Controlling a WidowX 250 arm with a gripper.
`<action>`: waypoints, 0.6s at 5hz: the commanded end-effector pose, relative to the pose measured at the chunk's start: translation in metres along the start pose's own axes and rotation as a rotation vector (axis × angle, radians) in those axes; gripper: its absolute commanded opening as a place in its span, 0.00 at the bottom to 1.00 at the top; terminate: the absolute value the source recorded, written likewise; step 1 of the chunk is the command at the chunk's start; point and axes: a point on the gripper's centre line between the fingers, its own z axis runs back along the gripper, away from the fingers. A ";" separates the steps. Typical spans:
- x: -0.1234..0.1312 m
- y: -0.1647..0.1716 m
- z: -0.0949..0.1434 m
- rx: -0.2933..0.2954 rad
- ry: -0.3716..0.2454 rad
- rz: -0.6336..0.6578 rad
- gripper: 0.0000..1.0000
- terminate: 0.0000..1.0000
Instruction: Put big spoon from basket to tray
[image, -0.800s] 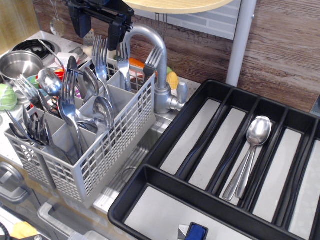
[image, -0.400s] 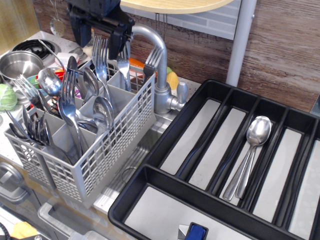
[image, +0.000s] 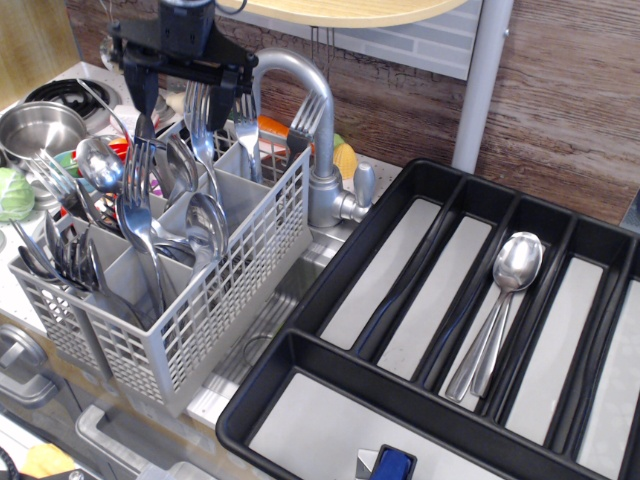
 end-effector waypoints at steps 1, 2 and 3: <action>0.000 0.015 -0.003 -0.056 -0.031 0.112 1.00 0.00; -0.002 0.013 -0.012 -0.100 -0.014 0.129 1.00 0.00; -0.005 0.010 -0.019 -0.130 -0.010 0.146 1.00 0.00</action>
